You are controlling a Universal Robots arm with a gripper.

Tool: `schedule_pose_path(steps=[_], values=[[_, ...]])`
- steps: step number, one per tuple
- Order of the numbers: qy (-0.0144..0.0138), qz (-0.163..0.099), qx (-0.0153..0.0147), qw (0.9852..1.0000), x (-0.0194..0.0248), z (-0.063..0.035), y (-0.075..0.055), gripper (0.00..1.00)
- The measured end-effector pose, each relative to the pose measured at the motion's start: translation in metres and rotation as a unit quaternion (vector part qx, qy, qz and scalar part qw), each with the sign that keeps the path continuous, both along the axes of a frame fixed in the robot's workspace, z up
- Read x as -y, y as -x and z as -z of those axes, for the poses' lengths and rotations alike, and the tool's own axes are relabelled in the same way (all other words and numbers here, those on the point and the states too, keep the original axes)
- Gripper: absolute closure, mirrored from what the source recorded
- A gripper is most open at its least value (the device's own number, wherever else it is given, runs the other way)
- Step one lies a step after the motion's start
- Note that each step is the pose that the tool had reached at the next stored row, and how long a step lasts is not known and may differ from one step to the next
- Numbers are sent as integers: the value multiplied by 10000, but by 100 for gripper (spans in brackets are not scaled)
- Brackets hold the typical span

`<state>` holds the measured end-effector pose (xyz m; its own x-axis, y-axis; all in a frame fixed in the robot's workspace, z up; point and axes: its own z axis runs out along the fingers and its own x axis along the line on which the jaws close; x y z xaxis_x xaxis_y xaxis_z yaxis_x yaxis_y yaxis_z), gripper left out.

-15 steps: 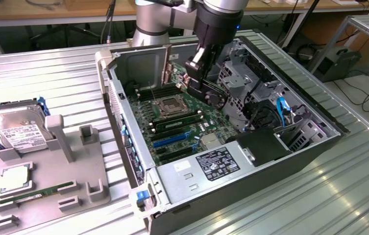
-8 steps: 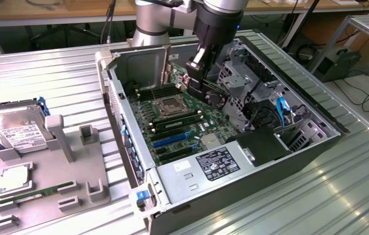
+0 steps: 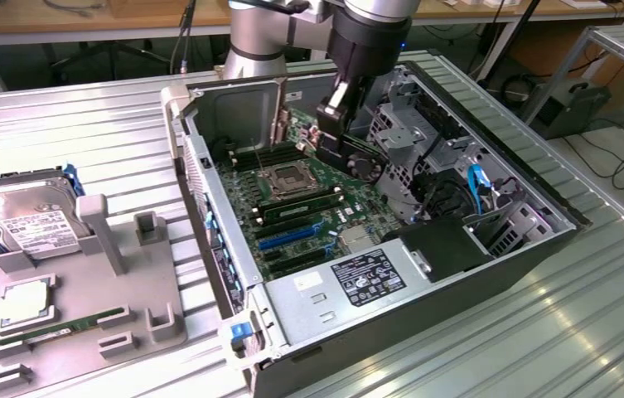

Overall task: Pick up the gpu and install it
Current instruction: 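Insert the gpu into the slot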

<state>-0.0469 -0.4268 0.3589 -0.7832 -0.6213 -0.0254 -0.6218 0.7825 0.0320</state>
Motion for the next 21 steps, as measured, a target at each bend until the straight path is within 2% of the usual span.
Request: schedule_pose_path(steps=[21], values=[[0,-436,0,9990,0,0,0,74]])
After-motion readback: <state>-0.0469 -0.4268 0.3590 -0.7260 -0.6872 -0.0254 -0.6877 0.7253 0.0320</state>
